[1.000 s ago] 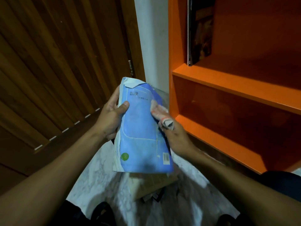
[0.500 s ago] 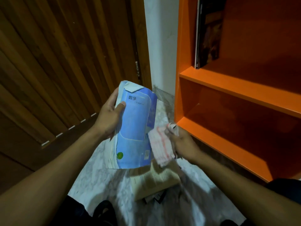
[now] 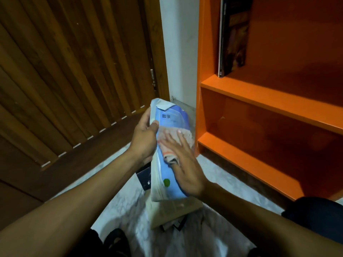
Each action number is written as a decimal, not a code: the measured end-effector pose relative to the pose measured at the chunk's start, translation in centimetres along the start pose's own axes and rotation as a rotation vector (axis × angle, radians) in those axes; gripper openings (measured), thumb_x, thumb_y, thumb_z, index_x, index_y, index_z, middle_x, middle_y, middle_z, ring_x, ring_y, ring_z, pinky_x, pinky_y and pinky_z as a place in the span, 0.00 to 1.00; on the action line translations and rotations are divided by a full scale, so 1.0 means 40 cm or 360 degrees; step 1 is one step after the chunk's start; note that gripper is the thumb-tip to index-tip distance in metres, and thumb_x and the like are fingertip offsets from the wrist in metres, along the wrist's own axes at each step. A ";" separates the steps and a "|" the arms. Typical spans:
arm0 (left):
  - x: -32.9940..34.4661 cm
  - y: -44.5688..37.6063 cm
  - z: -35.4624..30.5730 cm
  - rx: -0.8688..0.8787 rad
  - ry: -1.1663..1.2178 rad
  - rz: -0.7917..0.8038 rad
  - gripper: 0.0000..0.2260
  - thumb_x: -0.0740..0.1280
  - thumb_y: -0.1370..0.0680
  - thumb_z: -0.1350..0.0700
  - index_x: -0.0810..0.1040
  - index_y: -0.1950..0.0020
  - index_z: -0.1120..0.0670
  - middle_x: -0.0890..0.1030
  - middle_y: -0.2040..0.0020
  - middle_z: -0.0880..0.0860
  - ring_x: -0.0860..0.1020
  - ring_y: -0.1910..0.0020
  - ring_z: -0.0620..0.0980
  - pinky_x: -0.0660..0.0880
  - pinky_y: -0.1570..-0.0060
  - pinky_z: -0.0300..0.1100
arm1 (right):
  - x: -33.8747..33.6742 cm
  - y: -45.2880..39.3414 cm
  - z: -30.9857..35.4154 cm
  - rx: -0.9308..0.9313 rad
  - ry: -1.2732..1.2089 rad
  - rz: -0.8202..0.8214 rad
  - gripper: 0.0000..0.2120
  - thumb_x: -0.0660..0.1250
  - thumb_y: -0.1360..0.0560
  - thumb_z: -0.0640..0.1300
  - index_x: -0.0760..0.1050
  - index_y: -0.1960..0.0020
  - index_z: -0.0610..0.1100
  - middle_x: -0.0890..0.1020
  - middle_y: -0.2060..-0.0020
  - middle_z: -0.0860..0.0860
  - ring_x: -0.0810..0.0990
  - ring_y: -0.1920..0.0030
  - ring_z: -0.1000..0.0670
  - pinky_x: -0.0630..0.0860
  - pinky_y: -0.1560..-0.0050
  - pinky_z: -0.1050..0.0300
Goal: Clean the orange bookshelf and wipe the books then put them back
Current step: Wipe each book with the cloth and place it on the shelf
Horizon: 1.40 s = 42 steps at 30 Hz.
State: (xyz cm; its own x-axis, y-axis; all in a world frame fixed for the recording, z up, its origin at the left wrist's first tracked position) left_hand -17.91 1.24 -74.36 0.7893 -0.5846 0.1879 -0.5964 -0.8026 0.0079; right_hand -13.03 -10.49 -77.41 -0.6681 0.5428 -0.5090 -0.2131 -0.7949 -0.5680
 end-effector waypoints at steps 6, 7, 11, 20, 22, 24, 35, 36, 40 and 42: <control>-0.137 -0.038 -0.019 0.0105 0.0001 -0.0467 0.22 0.57 0.16 0.64 0.68 0.25 0.46 0.81 0.36 0.52 0.83 0.44 0.53 0.82 0.56 0.46 | 0.089 0.098 -0.011 -0.0046 -0.0068 0.0365 0.22 0.55 0.21 0.41 0.72 0.29 0.45 0.69 0.27 0.54 0.56 0.21 0.53 0.57 0.23 0.51; -0.147 -0.046 -0.029 0.0139 -0.0004 -0.0511 0.22 0.57 0.17 0.64 0.68 0.25 0.45 0.81 0.37 0.52 0.83 0.45 0.52 0.81 0.57 0.45 | 0.084 0.105 -0.011 -0.0073 -0.0056 0.0392 0.21 0.56 0.20 0.40 0.73 0.30 0.45 0.71 0.28 0.54 0.58 0.22 0.54 0.60 0.24 0.52; -0.174 -0.054 -0.059 0.0215 -0.0017 -0.0609 0.23 0.58 0.16 0.62 0.67 0.25 0.43 0.81 0.36 0.51 0.83 0.44 0.54 0.82 0.52 0.52 | 0.057 0.107 -0.049 0.0420 -0.0503 0.0351 0.10 0.62 0.18 0.41 0.79 0.40 0.47 0.83 0.45 0.54 0.80 0.40 0.56 0.76 0.41 0.58; -0.166 -0.023 -0.018 0.0201 -0.0145 -0.0646 0.22 0.58 0.16 0.61 0.66 0.24 0.44 0.78 0.33 0.50 0.80 0.38 0.52 0.78 0.40 0.55 | -0.004 0.095 -0.143 0.1327 -0.0870 -0.0334 0.19 0.56 0.17 0.53 0.67 0.28 0.48 0.77 0.34 0.53 0.77 0.35 0.51 0.77 0.38 0.55; -0.118 -0.007 0.012 0.0159 -0.0152 -0.0590 0.22 0.58 0.17 0.61 0.67 0.25 0.45 0.78 0.33 0.50 0.79 0.38 0.54 0.76 0.37 0.58 | 0.009 0.087 -0.112 0.1202 -0.0718 -0.0220 0.22 0.57 0.19 0.57 0.66 0.27 0.50 0.74 0.33 0.58 0.73 0.33 0.54 0.70 0.34 0.58; -0.070 0.008 0.039 0.0063 -0.0107 -0.0539 0.20 0.59 0.17 0.61 0.68 0.27 0.45 0.79 0.35 0.51 0.79 0.39 0.55 0.76 0.38 0.59 | 0.041 0.088 -0.062 0.0992 -0.0625 -0.0029 0.28 0.60 0.21 0.60 0.61 0.24 0.51 0.67 0.27 0.59 0.65 0.26 0.57 0.65 0.29 0.61; -0.001 0.010 0.061 -0.0172 -0.0195 -0.0361 0.12 0.62 0.17 0.61 0.68 0.36 0.50 0.79 0.50 0.49 0.80 0.54 0.50 0.82 0.59 0.47 | 0.019 0.112 -0.071 0.0816 -0.0408 -0.0106 0.31 0.61 0.23 0.33 0.59 0.25 0.53 0.77 0.37 0.54 0.77 0.38 0.58 0.77 0.44 0.67; -0.001 0.006 0.058 -0.0183 -0.0217 -0.0294 0.12 0.63 0.18 0.59 0.68 0.35 0.50 0.80 0.51 0.49 0.81 0.54 0.50 0.82 0.59 0.47 | 0.016 0.108 -0.077 0.0854 -0.0409 -0.0112 0.29 0.61 0.22 0.34 0.60 0.25 0.53 0.77 0.38 0.54 0.78 0.39 0.57 0.76 0.45 0.69; -0.036 -0.014 0.053 -0.0146 -0.0481 -0.0146 0.16 0.67 0.20 0.50 0.69 0.34 0.50 0.84 0.47 0.50 0.83 0.53 0.45 0.80 0.53 0.42 | 0.002 0.090 -0.123 0.1090 -0.0638 -0.0193 0.23 0.65 0.23 0.39 0.67 0.32 0.56 0.82 0.44 0.53 0.83 0.45 0.52 0.82 0.46 0.48; -0.065 -0.019 0.061 -0.0134 -0.0744 -0.0133 0.24 0.68 0.21 0.47 0.65 0.28 0.50 0.77 0.34 0.49 0.78 0.42 0.46 0.76 0.45 0.46 | -0.019 0.070 -0.131 0.1132 -0.0831 -0.0217 0.21 0.64 0.23 0.36 0.68 0.33 0.52 0.83 0.45 0.49 0.85 0.48 0.49 0.83 0.49 0.45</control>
State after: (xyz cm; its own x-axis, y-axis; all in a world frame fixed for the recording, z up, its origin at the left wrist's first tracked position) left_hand -19.15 3.08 -77.23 0.8046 -0.5248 -0.2780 -0.5230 -0.8479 0.0871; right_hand -9.39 -11.72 -81.99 -0.8072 0.5902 -0.0084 -0.5902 -0.8070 0.0219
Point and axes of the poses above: each hand's wrist, its own y-axis away from the middle knuckle, its own x-axis out of the palm, z = x × y, the point moved 8 cm from there along -y, towards the middle knuckle
